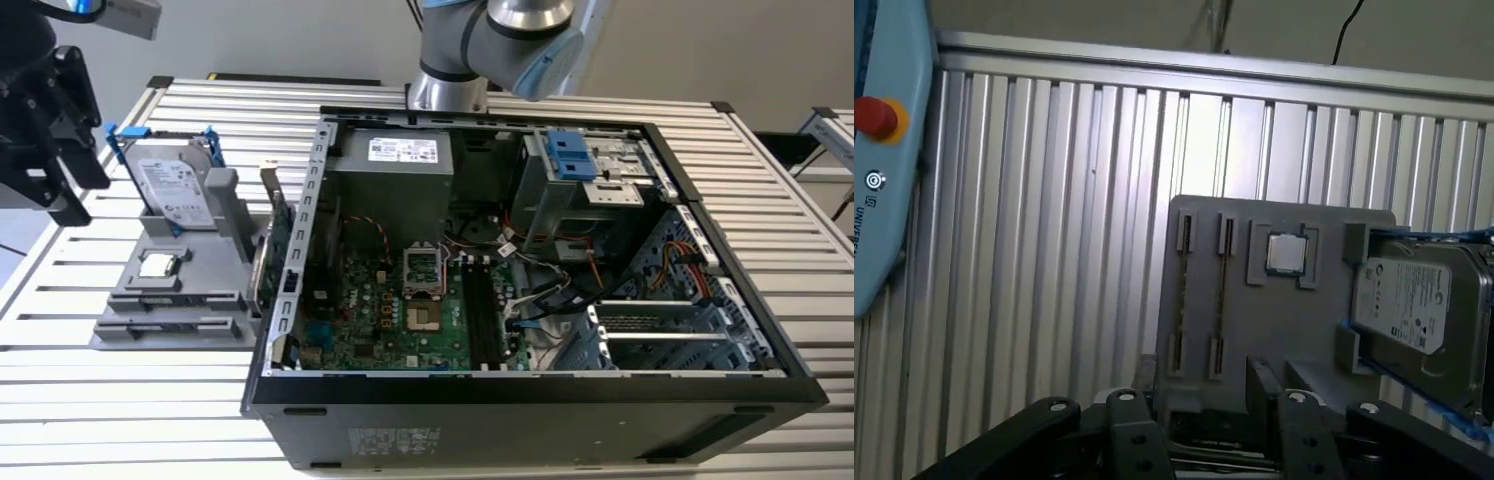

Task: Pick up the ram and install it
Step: 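Pick up the ram and move it above insertion slot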

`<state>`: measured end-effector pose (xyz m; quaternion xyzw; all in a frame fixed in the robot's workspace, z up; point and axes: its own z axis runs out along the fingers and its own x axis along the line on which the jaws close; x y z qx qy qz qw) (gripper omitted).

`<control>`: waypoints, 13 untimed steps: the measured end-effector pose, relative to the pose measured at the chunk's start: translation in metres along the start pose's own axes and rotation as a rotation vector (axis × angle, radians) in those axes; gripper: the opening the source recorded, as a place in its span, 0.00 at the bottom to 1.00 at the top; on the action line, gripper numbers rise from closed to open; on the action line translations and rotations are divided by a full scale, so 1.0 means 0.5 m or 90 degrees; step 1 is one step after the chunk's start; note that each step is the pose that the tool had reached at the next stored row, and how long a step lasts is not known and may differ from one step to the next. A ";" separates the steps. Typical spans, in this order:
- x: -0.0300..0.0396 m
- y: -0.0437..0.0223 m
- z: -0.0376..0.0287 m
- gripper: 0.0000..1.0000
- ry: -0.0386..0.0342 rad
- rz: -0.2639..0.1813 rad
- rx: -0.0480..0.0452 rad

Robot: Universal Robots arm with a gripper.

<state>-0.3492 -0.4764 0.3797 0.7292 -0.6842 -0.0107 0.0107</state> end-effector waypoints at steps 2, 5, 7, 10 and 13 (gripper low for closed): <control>0.000 0.000 0.003 1.00 -0.0001 0.005 -0.0001; 0.000 0.000 0.007 1.00 -0.0004 0.013 -0.0001; 0.000 0.000 0.011 1.00 -0.0005 0.018 -0.0001; 0.000 0.000 0.017 1.00 -0.0007 0.022 -0.0001; 0.000 0.001 0.022 1.00 -0.0007 0.024 -0.0001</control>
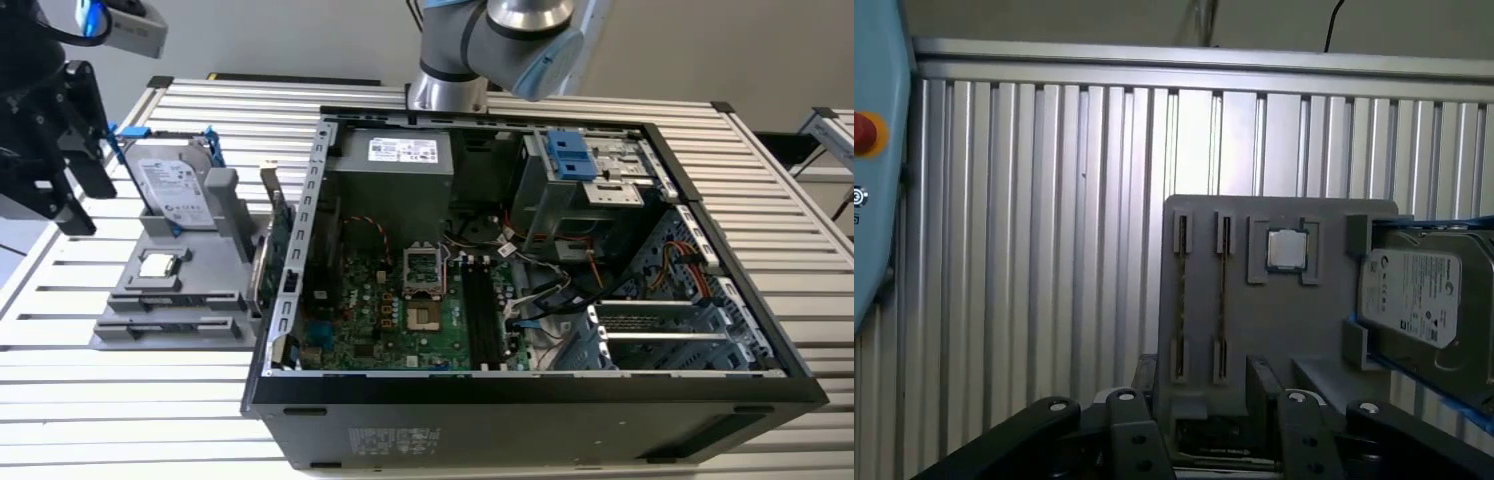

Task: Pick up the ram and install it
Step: 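Pick up the ram and move it above insertion slot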

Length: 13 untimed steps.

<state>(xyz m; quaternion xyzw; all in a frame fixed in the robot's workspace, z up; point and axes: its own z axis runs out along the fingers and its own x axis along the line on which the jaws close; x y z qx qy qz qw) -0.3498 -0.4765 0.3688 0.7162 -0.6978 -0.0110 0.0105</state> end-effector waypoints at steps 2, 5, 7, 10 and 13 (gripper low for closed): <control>0.000 0.001 0.003 1.00 -0.0001 0.001 0.0000; 0.000 0.001 0.008 1.00 -0.0002 0.002 0.0000; 0.000 0.002 0.011 1.00 -0.0006 0.003 0.0000; 0.000 0.002 0.015 1.00 -0.0013 0.003 0.0000; 0.000 0.002 0.020 1.00 -0.0020 0.004 0.0000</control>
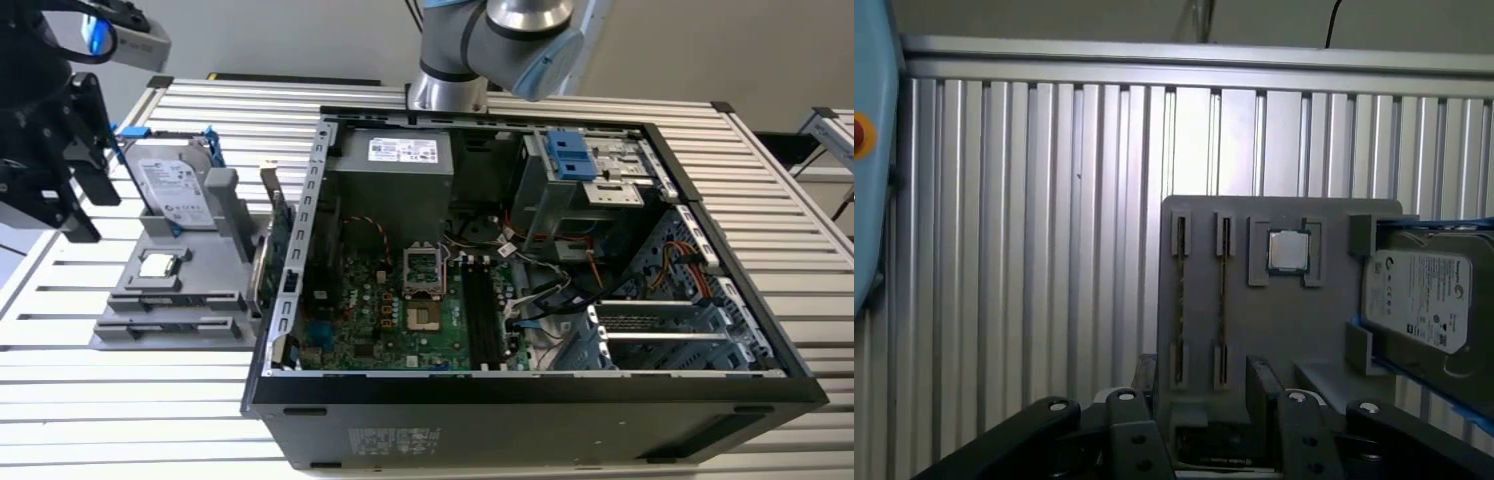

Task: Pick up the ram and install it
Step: 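Pick up the ram and move it above insertion slot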

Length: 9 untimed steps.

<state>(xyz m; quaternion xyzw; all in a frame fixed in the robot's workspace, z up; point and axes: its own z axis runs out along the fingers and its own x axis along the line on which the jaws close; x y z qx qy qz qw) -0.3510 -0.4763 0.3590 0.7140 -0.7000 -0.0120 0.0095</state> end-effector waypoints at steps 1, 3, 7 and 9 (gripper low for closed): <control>0.000 0.000 0.002 1.00 -0.0003 0.000 0.0003; 0.000 0.000 0.004 1.00 -0.0007 0.000 0.0013; 0.000 0.000 0.009 1.00 -0.0020 0.000 0.0062; 0.000 0.000 0.012 1.00 -0.0024 0.000 0.0078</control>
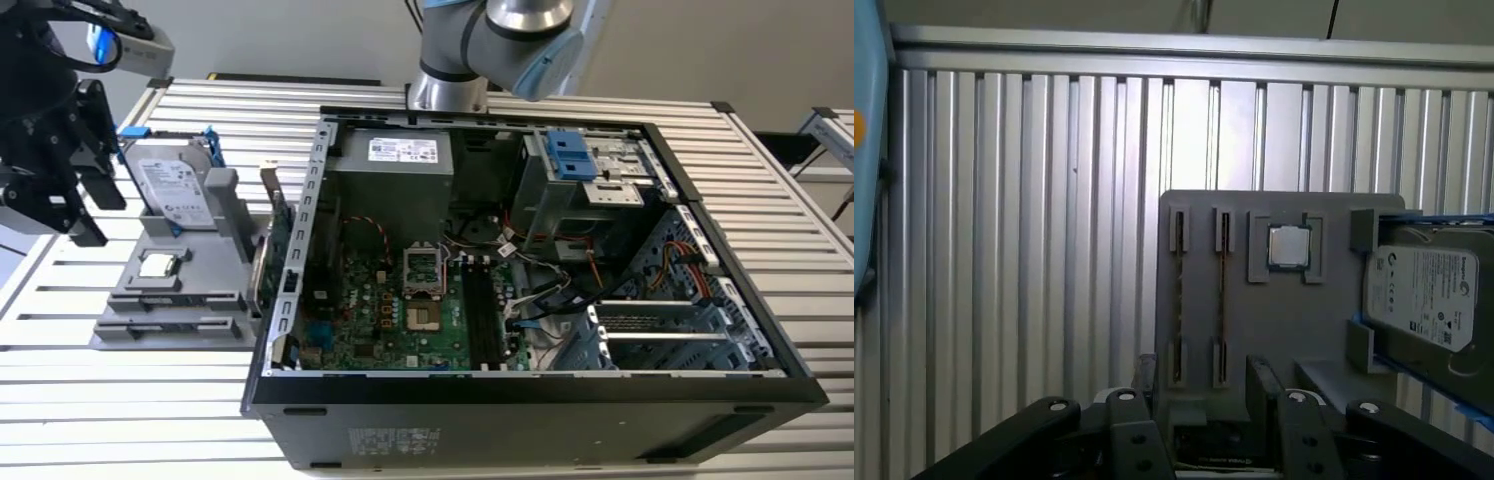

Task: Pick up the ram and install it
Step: 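Pick up the ram and move it above insertion slot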

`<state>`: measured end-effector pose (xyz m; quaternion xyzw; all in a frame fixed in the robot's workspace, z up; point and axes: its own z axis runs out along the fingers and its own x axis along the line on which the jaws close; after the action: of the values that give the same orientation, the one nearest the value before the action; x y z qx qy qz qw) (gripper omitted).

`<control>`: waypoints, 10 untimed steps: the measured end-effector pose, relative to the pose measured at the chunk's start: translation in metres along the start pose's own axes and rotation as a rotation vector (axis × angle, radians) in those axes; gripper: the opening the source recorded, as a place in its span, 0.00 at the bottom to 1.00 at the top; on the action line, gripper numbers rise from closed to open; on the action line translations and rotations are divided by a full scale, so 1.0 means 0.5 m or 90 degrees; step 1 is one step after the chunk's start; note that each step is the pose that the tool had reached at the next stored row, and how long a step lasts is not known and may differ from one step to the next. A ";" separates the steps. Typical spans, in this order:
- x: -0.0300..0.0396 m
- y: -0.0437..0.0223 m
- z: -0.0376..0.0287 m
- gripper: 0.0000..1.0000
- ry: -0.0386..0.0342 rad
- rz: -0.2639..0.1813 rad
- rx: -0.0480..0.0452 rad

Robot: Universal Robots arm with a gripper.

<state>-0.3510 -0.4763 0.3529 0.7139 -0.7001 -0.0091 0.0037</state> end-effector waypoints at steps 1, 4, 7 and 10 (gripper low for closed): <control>0.000 0.000 0.002 1.00 0.0000 0.000 0.0002; 0.000 0.000 0.006 1.00 0.0000 0.001 0.0002; 0.000 0.000 0.010 1.00 -0.0004 0.001 0.0011; 0.000 0.000 0.013 1.00 -0.0008 0.001 0.0055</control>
<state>-0.3511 -0.4762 0.3465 0.7132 -0.7009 -0.0065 0.0002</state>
